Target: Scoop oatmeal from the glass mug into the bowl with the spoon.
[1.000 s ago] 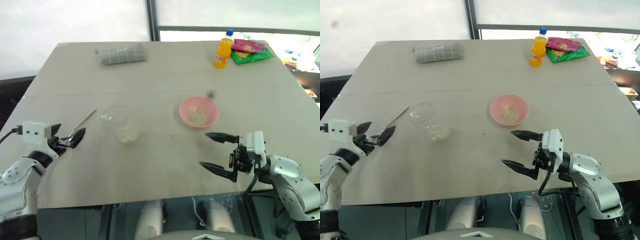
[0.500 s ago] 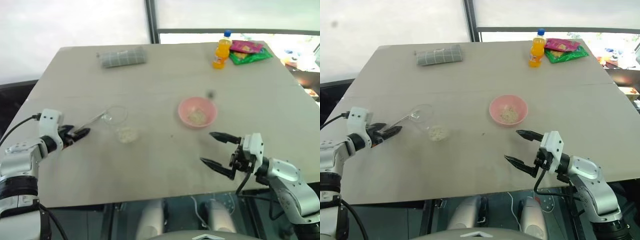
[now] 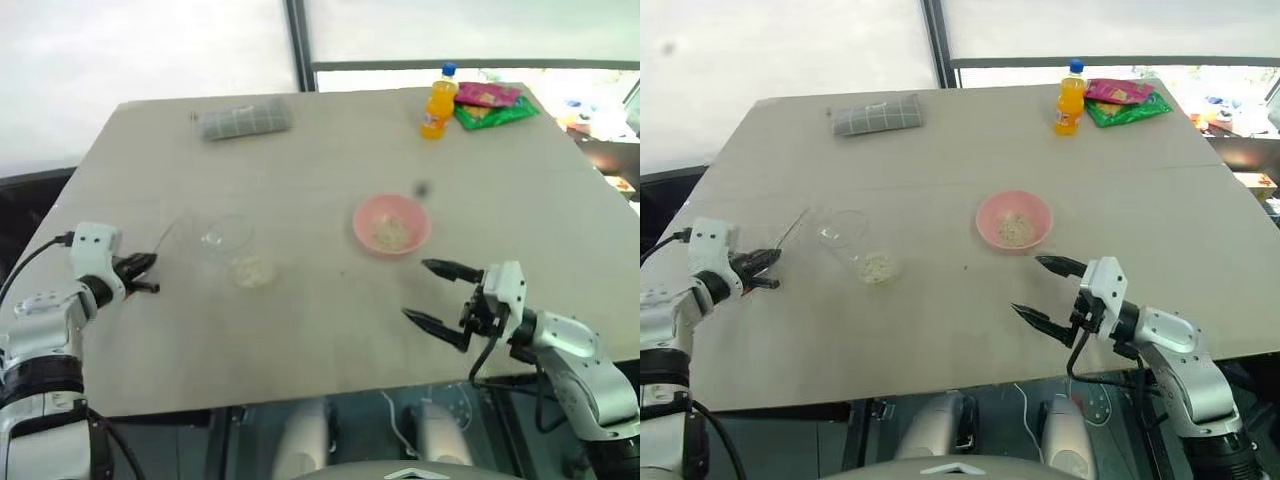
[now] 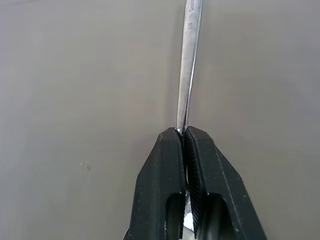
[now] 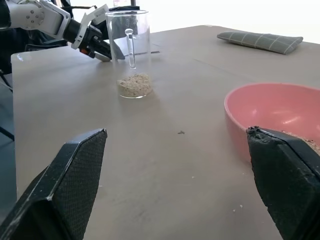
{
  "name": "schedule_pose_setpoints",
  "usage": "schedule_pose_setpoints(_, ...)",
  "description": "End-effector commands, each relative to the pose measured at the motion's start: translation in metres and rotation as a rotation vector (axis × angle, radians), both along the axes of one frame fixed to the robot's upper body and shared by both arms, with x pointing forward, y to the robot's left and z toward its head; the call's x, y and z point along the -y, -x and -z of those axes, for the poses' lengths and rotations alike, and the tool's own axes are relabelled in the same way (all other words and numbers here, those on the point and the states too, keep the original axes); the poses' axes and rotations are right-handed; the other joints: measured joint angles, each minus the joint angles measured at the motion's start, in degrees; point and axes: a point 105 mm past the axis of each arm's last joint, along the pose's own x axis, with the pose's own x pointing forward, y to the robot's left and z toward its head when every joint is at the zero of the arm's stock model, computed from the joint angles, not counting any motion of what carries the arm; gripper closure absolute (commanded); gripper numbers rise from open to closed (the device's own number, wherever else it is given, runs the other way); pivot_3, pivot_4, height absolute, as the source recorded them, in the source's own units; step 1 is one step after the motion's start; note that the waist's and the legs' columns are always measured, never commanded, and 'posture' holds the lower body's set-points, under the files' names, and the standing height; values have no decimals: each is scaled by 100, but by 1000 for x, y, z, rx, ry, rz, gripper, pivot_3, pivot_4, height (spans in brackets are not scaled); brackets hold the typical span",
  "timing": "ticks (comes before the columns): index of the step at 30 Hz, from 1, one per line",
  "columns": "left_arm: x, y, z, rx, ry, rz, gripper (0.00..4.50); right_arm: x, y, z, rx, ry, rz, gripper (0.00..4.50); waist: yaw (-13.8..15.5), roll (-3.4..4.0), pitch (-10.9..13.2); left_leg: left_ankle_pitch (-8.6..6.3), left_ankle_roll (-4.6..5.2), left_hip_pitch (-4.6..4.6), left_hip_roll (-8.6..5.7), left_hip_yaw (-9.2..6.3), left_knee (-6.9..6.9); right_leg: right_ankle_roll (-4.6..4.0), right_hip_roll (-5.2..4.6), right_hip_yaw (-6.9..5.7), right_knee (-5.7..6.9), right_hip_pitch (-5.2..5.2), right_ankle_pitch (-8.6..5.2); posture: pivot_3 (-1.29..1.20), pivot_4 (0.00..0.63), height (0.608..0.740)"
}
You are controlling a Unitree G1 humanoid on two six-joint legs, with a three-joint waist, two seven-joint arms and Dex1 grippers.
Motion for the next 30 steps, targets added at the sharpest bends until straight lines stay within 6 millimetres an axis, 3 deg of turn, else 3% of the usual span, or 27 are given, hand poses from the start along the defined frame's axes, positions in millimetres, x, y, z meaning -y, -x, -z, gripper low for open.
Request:
schedule_pose_setpoints(1,4,-15,-45,211,-72,-11,4413,3,-7,-13,48,1,9,0,10,-31,19,0,0,-4,0,-4,2,-1,0,-3,0,0,0,0,150,718)
schedule_pose_setpoints(4,10,-26,-94,410,-147,-45,4413,5,-15,-23,57,-19,25,0,17,-143,81,0,0,-15,0,-11,8,-7,-1,-8,-1,-1,6,0,150,718)
schedule_pose_setpoints(6,21,-31,-123,523,-212,-33,4413,7,-24,-35,56,-63,61,0,1,-177,85,1,-1,-33,0,-16,11,-8,-1,-12,-8,-3,25,0,150,718)
schedule_pose_setpoints(12,72,-35,-205,814,-496,57,4413,3,-56,-80,66,-187,198,0,-13,-182,90,17,-29,-92,-10,6,17,-2,-4,-16,-32,-40,36,0,150,718)
schedule_pose_setpoints(15,109,-32,-233,942,-664,169,4413,-3,-68,-108,59,-271,270,0,-7,-182,92,18,-30,-100,-8,5,13,-3,2,-34,-28,-44,36,0,150,718)
schedule_pose_setpoints(21,183,-23,-260,1139,-814,391,4413,-13,-96,-158,-136,-488,359,0,-12,-177,97,19,-30,-102,-8,7,12,-2,2,-36,-22,-44,36,0,150,718)
schedule_pose_setpoints(26,234,-20,-251,1177,-888,591,4413,-31,-93,-212,-190,-714,217,0,-18,-171,101,19,-29,-101,-7,7,12,-2,3,-37,-15,-46,36,0,150,718)
schedule_pose_setpoints(30,255,-18,-245,1199,-905,669,4413,-42,-90,-237,-232,-819,129,0,-29,-166,104,19,-29,-105,-8,11,11,-2,3,-35,-16,-51,36,0,150,718)
